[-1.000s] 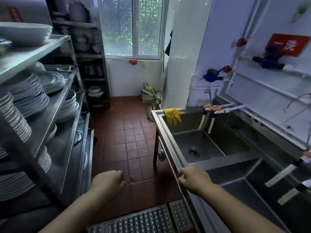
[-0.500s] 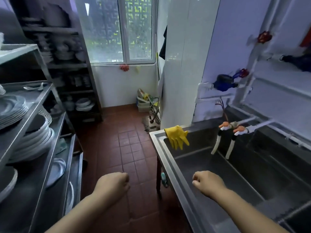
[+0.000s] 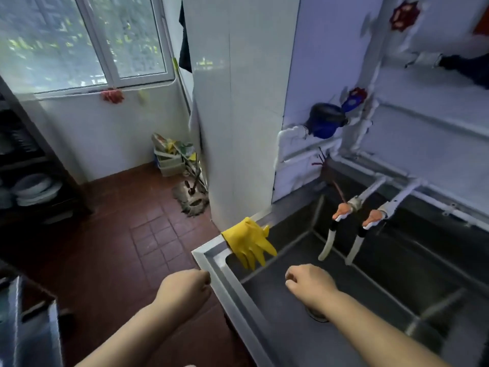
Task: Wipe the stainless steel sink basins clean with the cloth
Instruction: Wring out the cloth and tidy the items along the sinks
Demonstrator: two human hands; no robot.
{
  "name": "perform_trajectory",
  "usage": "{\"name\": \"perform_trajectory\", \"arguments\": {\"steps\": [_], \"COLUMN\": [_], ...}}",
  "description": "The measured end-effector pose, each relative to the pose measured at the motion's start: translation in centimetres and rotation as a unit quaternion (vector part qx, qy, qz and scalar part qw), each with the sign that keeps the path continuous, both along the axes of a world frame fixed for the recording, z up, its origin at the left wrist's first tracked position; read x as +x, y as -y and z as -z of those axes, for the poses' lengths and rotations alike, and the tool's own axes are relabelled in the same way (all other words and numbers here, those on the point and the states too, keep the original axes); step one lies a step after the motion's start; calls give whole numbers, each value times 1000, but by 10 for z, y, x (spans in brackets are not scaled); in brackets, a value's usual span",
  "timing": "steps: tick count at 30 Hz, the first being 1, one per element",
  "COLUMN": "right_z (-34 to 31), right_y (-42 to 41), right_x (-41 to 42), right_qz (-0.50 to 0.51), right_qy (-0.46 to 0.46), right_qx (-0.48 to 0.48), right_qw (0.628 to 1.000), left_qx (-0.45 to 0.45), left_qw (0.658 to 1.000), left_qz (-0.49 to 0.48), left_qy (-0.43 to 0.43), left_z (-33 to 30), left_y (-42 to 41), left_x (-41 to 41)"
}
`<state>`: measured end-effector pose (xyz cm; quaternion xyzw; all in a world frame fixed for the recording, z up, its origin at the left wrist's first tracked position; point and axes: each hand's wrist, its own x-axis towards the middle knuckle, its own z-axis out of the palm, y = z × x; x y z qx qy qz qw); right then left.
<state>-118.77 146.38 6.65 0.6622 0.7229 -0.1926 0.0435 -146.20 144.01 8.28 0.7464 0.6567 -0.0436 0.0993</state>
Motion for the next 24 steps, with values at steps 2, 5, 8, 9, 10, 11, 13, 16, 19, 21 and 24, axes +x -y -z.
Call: {"name": "perform_trajectory", "arguments": {"steps": [2, 5, 8, 9, 10, 11, 13, 16, 19, 21, 24], "right_z": [4, 7, 7, 6, 6, 7, 12, 25, 35, 39, 44], "right_y": [-16, -40, -61, -67, -73, -79, -88, -94, -94, -94, -95], "right_x": [-3, -9, -19, -23, -28, -32, -40, -47, -53, -55, -59], "right_qz": [39, 103, 168, 188, 207, 224, 261, 307, 335, 351, 371], "right_qy": [6, 10, 16, 16, 15, 13, 5, 3, 3, -7, -15], "right_qx": [-8, -26, -38, -41, -42, -42, -43, -44, -59, -66, -71], "right_qw": [999, 994, 985, 981, 977, 974, 964, 951, 940, 934, 926], "left_qx": [-3, -6, -23, -30, -38, -44, -49, -47, -53, -54, -37], "left_qw": [999, 993, 982, 979, 975, 970, 960, 935, 915, 906, 898], "left_qz": [48, 120, 183, 199, 216, 233, 271, 350, 399, 418, 435], "left_qy": [5, 16, 33, 41, 47, 52, 58, 34, -7, -29, -51], "left_z": [9, 16, 25, 29, 35, 40, 52, 71, 87, 95, 104], "left_y": [-45, -113, -177, -196, -215, -232, -263, -295, -311, -316, -323], "left_x": [1, 4, 8, 9, 12, 15, 24, 42, 55, 58, 60]}}
